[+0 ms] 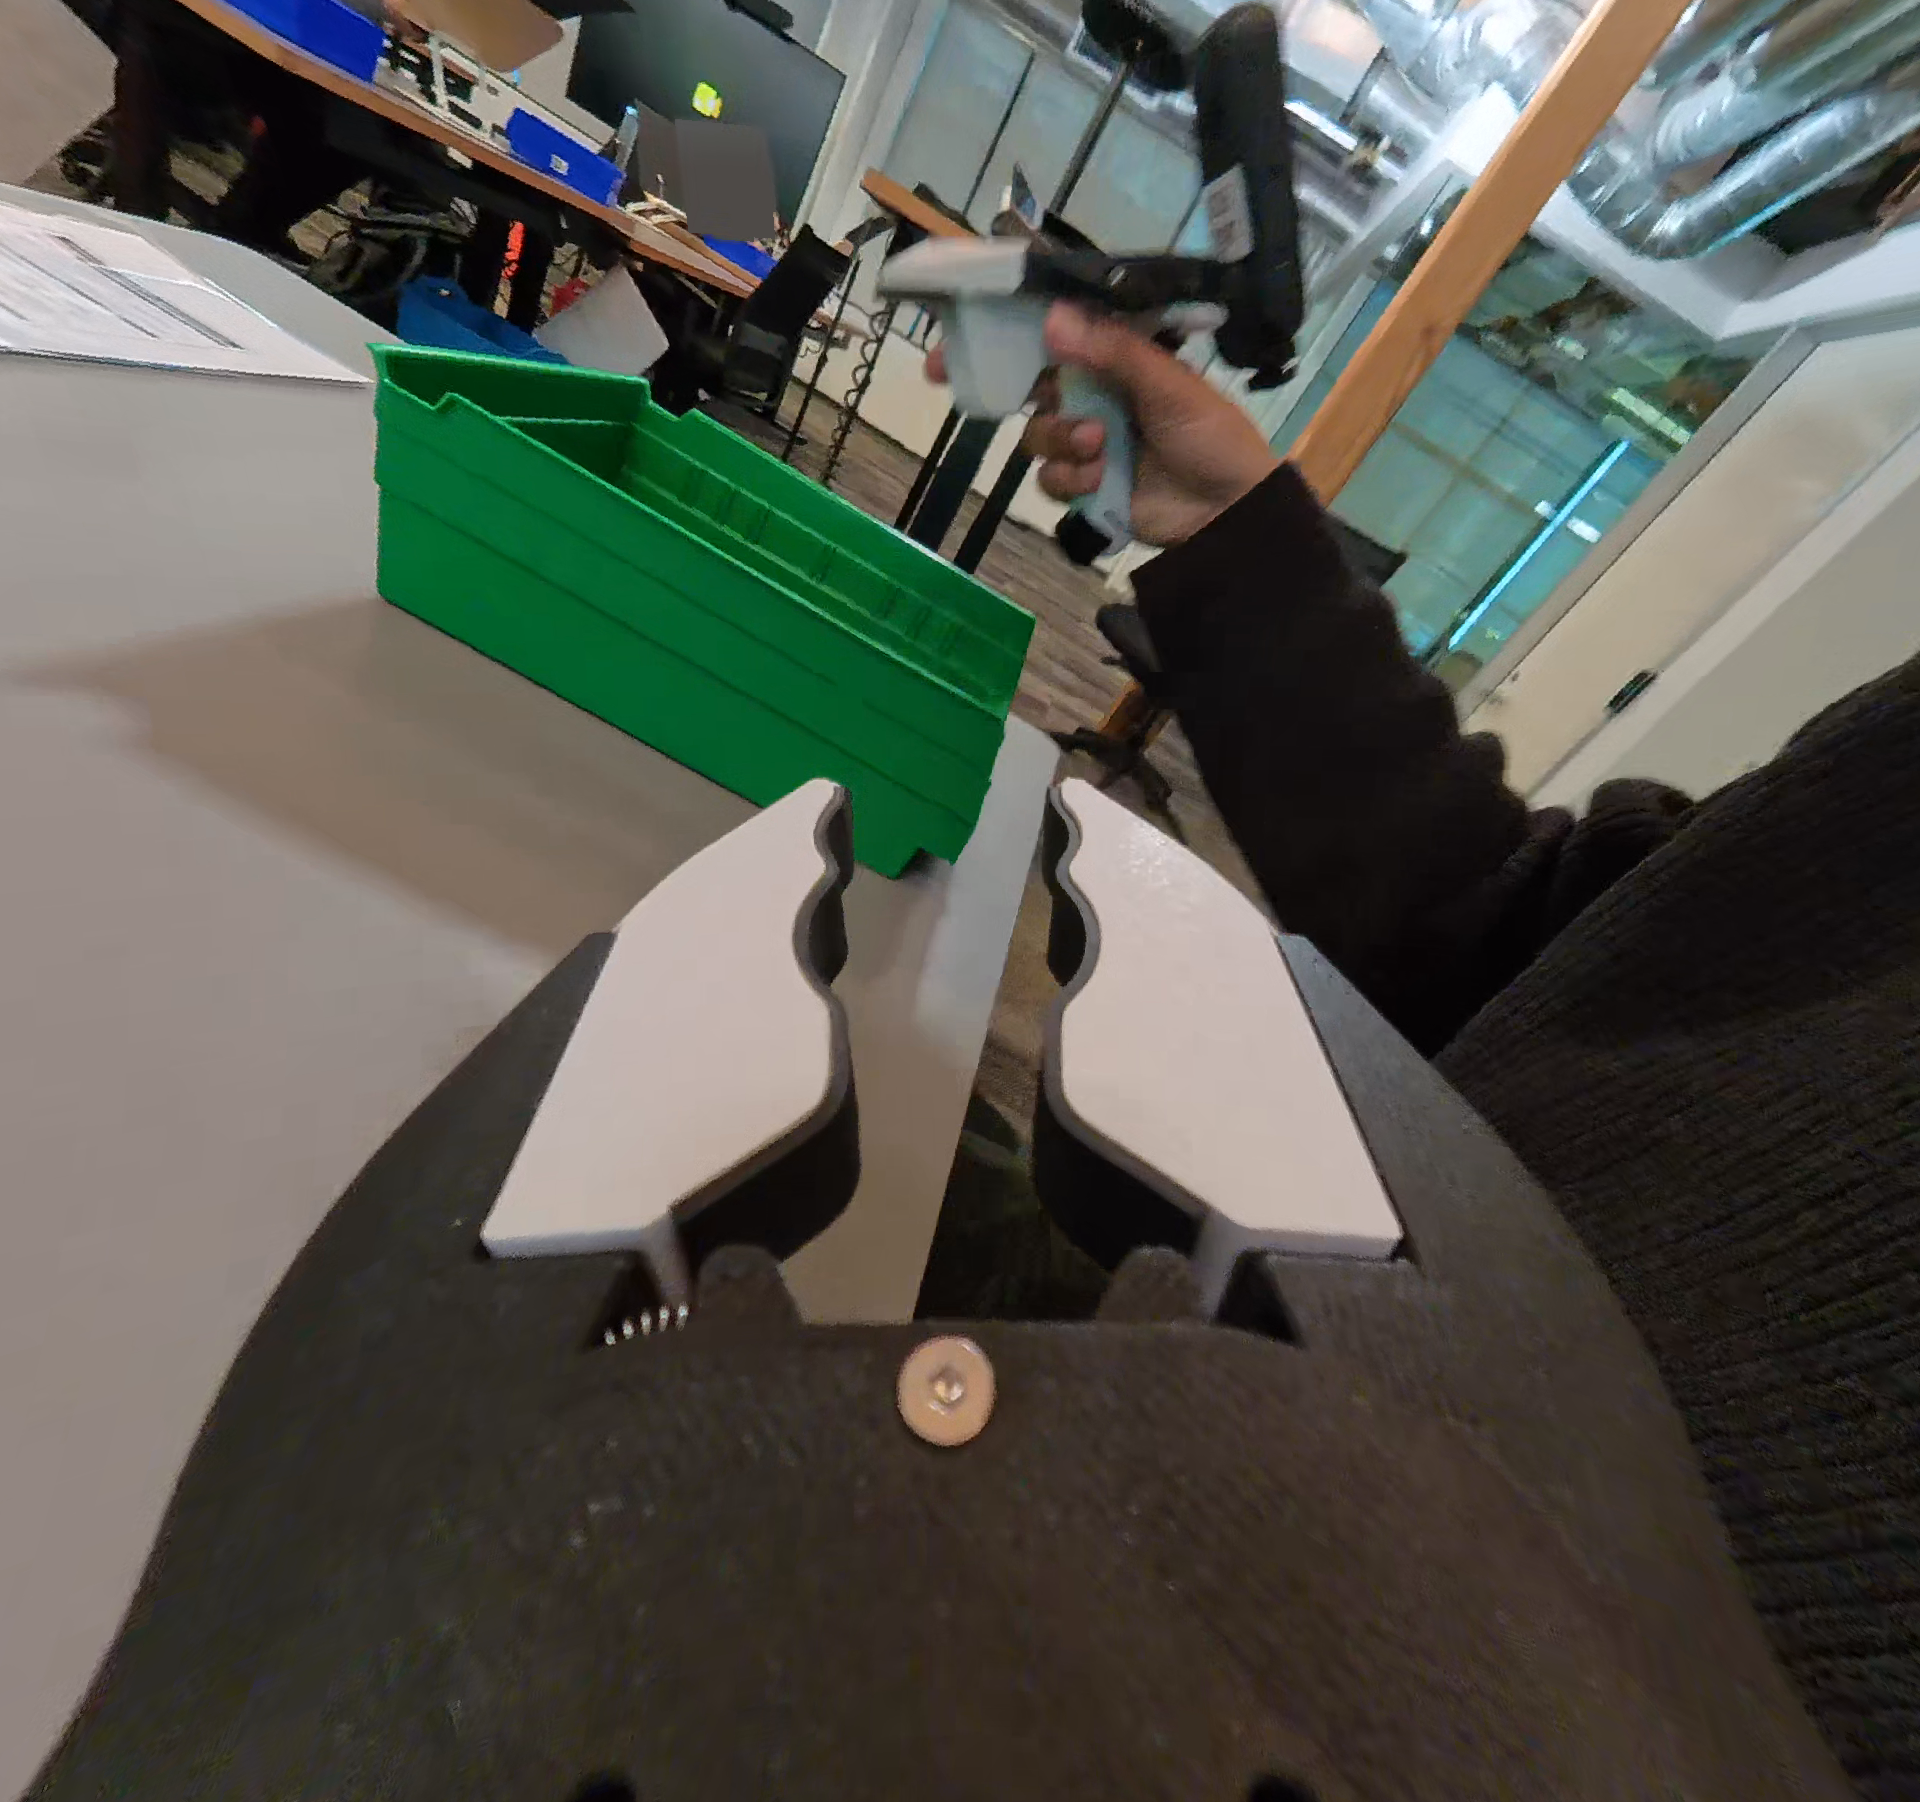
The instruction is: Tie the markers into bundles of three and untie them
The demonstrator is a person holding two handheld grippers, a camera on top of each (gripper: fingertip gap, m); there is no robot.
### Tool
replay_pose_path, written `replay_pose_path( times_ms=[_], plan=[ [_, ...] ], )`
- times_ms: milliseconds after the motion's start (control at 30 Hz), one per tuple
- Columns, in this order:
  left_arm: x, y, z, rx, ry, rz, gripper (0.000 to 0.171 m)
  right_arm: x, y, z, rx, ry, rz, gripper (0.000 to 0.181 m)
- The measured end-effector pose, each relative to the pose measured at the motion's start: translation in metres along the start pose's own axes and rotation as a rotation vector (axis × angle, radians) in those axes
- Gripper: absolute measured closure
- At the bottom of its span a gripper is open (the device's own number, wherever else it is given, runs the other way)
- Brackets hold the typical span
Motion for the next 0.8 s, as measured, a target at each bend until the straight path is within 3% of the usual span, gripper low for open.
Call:
replay_pose_path(
  times_ms=[100, 233, 600, 800],
  plan=[
    [0.001, 0.010, -0.007, -0.088, -0.065, -0.040, 0.136, 0.024, -0.032, -0.021, 0.007, -0.066, 0.136, 0.139],
    [0.007, 0.012, -0.017, -0.134, -0.150, -0.031, 0.132, 0.024, -0.049, -0.037, 0.090, -0.068, 0.180, 0.139],
    [0.043, 0.008, -0.046, -0.104, -0.355, 0.002, 0.125, -0.047, -0.050, -0.119, 0.311, -0.212, 0.096, 0.132],
    [0.085, -0.005, -0.054, -0.078, -0.481, 0.098, 0.119, -0.091, -0.042, -0.202, 0.396, -0.392, 0.046, 0.131]
  ],
)
Point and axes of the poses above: each gripper's, where its closed fingertips meet, x back along the fingers, y out of its underside, z = x × y across the jaws, the point moved 1 cm from there along x, back along the fingers, and after that the axes turned 6 degrees about -y, right-handed, at the moved point
